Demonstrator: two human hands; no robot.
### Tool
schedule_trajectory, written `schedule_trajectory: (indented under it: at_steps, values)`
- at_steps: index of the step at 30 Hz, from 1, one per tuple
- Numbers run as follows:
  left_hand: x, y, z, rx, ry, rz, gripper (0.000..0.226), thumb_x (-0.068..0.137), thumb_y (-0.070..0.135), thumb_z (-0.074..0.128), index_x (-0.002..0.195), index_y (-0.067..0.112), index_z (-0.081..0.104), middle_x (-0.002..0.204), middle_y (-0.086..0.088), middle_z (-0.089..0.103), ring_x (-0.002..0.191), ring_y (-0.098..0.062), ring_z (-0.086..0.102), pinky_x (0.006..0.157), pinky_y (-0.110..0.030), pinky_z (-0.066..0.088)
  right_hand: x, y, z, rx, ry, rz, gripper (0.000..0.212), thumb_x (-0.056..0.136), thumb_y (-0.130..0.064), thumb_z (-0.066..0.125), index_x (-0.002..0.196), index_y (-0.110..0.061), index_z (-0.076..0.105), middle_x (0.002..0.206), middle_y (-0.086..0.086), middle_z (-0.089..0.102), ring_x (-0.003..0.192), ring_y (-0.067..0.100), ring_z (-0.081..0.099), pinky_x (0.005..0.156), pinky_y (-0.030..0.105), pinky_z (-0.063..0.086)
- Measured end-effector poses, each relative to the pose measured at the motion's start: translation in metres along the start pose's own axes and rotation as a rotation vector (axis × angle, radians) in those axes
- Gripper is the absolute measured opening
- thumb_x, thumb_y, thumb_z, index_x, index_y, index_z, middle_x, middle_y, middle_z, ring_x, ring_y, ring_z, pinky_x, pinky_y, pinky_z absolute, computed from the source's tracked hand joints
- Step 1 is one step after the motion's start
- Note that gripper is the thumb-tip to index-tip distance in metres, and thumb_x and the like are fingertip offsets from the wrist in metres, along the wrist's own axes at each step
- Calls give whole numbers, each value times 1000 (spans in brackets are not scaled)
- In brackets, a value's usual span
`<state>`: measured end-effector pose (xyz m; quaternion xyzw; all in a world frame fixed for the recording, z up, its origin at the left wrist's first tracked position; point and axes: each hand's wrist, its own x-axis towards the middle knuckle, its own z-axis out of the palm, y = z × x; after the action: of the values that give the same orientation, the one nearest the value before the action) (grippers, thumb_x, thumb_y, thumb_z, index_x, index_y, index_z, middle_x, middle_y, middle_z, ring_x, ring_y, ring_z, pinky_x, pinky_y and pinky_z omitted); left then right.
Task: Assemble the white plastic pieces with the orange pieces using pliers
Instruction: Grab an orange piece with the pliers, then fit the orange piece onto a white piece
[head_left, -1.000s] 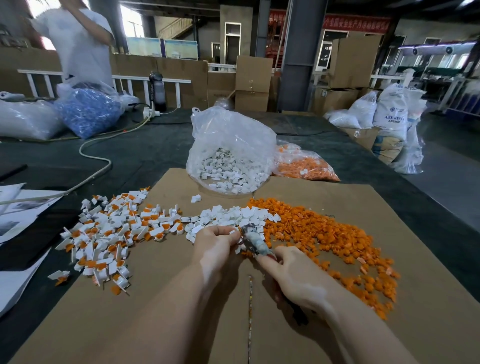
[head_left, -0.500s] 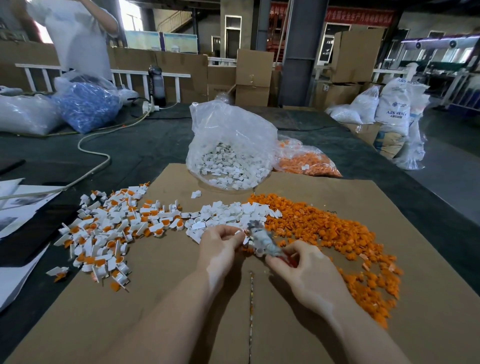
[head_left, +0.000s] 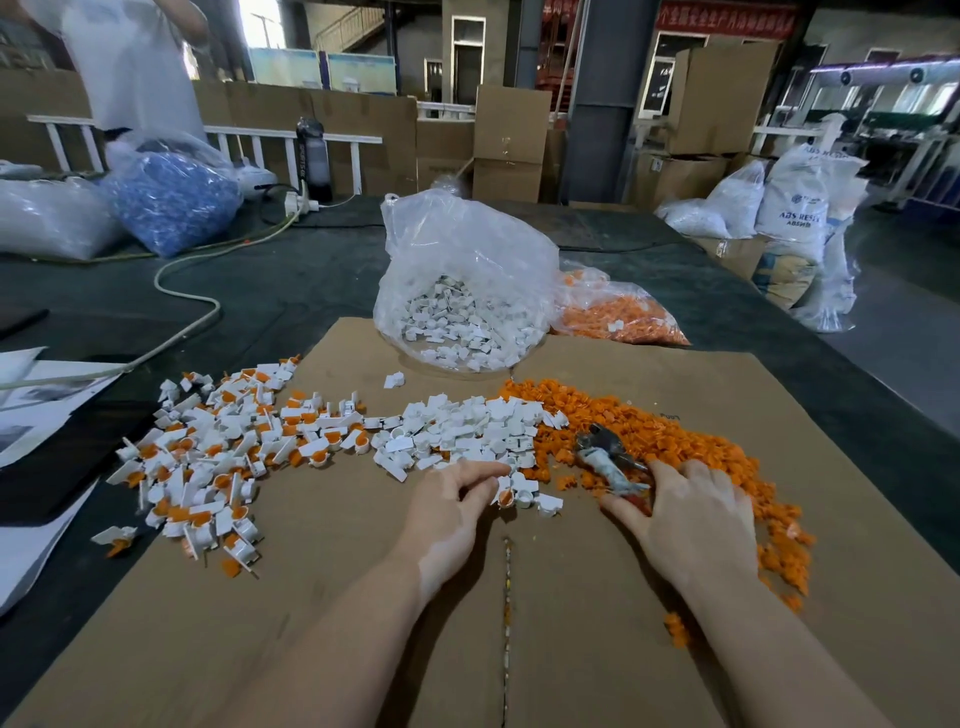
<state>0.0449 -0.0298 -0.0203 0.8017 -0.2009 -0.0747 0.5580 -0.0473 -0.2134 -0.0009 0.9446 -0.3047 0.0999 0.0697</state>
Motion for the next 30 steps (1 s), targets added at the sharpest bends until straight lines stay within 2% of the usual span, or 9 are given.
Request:
schedule_trajectory:
  at_steps: [3,6,9,12,18,21,23,25,30]
  values:
    - [1,-2,0,27,-1,8,19,93,16,54,106,21,68,97,8,62,84,7,51,68,7,32,-5,-13,-1,122,118,-93,57,87,-59,47,130,-23,51,129,3,52,121,21,44,105,38,27]
    - [2,-2,0,48,12,19,16,91,16,58,103,15,68,89,1,63,76,-1,53,63,0,36,-17,-38,0,527,195,-348,27,84,-17,67,112,-15,66,105,3,66,101,19,60,91,30,44]
    - [1,-2,0,72,5,42,15,89,15,60,100,14,69,87,2,64,75,0,54,64,-2,36,-28,-58,6,696,235,-478,20,76,0,73,93,-9,72,86,3,68,82,21,64,76,34,54]
    - [-1,-4,0,83,-3,58,15,89,14,60,99,16,71,89,5,66,81,1,56,67,0,36,-32,-63,12,750,251,-446,18,75,2,73,88,-10,72,81,2,67,78,21,64,69,37,54]
    - [-2,-6,5,98,59,42,14,91,17,58,98,21,70,88,15,62,83,6,53,68,5,33,-31,-61,17,743,318,-298,15,74,3,73,85,-8,72,82,4,68,81,24,64,73,38,53]
    - [-2,-7,6,129,97,46,15,91,17,58,101,18,70,90,12,62,85,1,54,68,5,33,-30,-61,20,670,251,-253,15,80,-6,70,94,-9,71,93,5,67,92,25,62,79,42,49]
    - [-2,-9,5,131,137,32,15,90,17,59,101,17,70,92,9,63,87,-3,54,69,3,34,-29,-61,22,611,167,-233,20,87,-17,65,106,-13,68,104,2,64,103,22,56,87,37,43]
    - [-2,-12,2,157,184,8,16,91,17,57,102,16,69,96,7,63,90,-4,53,69,-1,34,-28,-60,23,612,133,-223,20,91,-21,59,109,-16,66,109,0,62,107,19,52,90,33,39]
    - [0,-22,-25,281,367,-66,18,93,16,53,103,14,68,104,-2,64,90,-8,48,78,-19,33,-28,-60,24,696,138,-195,15,87,-10,64,100,-12,69,99,2,65,101,21,55,89,35,43]
